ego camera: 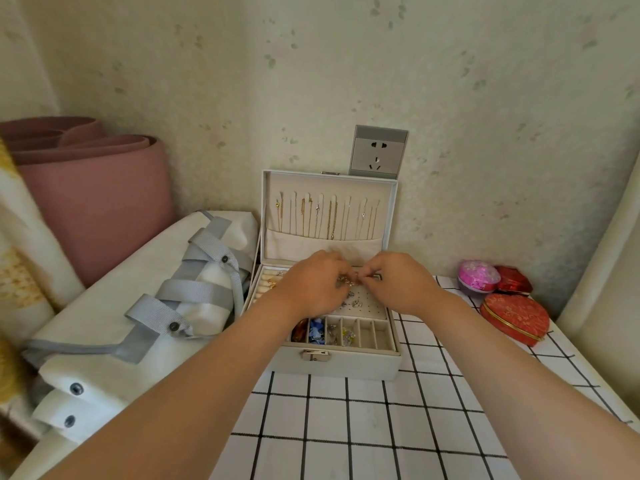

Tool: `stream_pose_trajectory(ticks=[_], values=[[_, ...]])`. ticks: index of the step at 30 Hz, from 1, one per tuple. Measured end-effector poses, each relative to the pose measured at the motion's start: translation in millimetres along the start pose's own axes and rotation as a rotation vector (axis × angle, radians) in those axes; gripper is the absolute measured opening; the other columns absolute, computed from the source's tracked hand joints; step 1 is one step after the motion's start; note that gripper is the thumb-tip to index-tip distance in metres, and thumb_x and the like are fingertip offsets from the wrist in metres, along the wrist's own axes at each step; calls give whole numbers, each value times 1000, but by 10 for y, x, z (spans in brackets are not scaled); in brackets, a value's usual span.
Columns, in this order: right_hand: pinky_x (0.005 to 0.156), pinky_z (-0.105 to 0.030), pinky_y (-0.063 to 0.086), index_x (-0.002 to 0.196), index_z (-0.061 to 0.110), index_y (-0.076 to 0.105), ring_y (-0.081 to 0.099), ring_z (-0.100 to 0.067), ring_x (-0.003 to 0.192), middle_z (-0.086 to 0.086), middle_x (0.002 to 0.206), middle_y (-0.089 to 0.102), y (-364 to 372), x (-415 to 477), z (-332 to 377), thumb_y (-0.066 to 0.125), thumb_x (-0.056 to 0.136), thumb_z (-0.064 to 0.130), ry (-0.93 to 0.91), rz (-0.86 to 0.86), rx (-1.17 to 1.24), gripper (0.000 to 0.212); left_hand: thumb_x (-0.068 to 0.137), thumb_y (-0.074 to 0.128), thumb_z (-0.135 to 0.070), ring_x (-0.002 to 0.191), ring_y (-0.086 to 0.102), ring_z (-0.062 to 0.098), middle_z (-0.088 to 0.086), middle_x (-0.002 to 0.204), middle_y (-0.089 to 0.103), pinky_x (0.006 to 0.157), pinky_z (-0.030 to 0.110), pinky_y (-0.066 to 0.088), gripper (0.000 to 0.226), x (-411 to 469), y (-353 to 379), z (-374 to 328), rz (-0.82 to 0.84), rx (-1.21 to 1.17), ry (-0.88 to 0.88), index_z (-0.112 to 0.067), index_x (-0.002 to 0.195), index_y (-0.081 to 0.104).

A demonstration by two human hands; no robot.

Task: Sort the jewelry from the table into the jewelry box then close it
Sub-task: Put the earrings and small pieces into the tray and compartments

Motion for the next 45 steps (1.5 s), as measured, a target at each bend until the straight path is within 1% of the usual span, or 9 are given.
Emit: stream_pose_trajectory(ticks=[3,8,13,20,23,26,31,39,45], values=[[87,-31,53,96,28,76,63,-10,94,14,96,66,-48,-26,-18,66,92,18,13,-14,64,14,91,58,-24,111,46,14,-6,117,60,92,37,45,27,-25,-63,-20,-24,2,-7,-28,116,69],[78,-24,54,81,27,78,66,-1,80,13,80,72,-46,-101,92,70,88,22,46,53,168,11,91,61,-21,113,47,14,-6,117,60,95,34,43,27,-128,-225,-13,-86,-15,-29,-24,117,68],[80,-19,54,85,28,80,67,3,82,17,82,72,61,-201,132,81,79,22,67,164,175,9,92,61,-17,85,53,0,-14,98,59,79,19,44,22,-333,-330,65,-151,-172,-140,-26,111,70],[73,-12,44,76,31,79,62,14,75,23,75,70,25,-292,93,81,81,19,87,108,222,13,93,62,-19,80,55,-2,-19,92,61,81,22,50,21,-481,-331,-75,-105,-191,-130,-26,110,71],[68,-12,45,70,30,76,64,9,69,18,69,71,-117,-309,87,79,82,19,114,17,308,17,93,63,-20,86,58,2,-15,96,65,85,26,51,20,-461,-395,-135,-124,-241,-124,-25,110,71],[55,-14,45,75,19,78,58,-3,48,12,65,72,-241,-303,125,80,83,16,163,-18,504,8,91,66,-20,87,62,3,-17,94,67,84,29,54,18,-435,-432,-158,-136,-303,-120,-29,105,71],[44,-22,39,90,11,78,45,-13,45,-12,77,75,-278,-300,250,80,83,21,217,15,784,12,86,73,-16,76,65,-1,-12,81,72,75,18,53,11,-411,-555,-195,-218,-515,-118,-24,93,74],[49,-25,39,103,14,78,45,-12,52,-9,88,75,-188,-277,321,74,88,16,204,83,1001,16,84,76,-15,63,61,-1,-2,76,71,61,13,48,14,-415,-609,-77,-314,-759,-228,-16,98,73],[49,-25,37,104,14,77,47,-11,53,-1,85,72,-162,-269,317,70,91,22,217,102,1016,17,89,70,-13,66,62,9,8,85,76,61,24,52,9,-419,-583,-31,-278,-860,-285,-20,92,74]])
Point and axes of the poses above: each hand's wrist, its own x-axis towards the middle knuckle, its own y-axis out of the palm, z = x × y, the point moved 9 cm from there along x, towards the middle knuckle
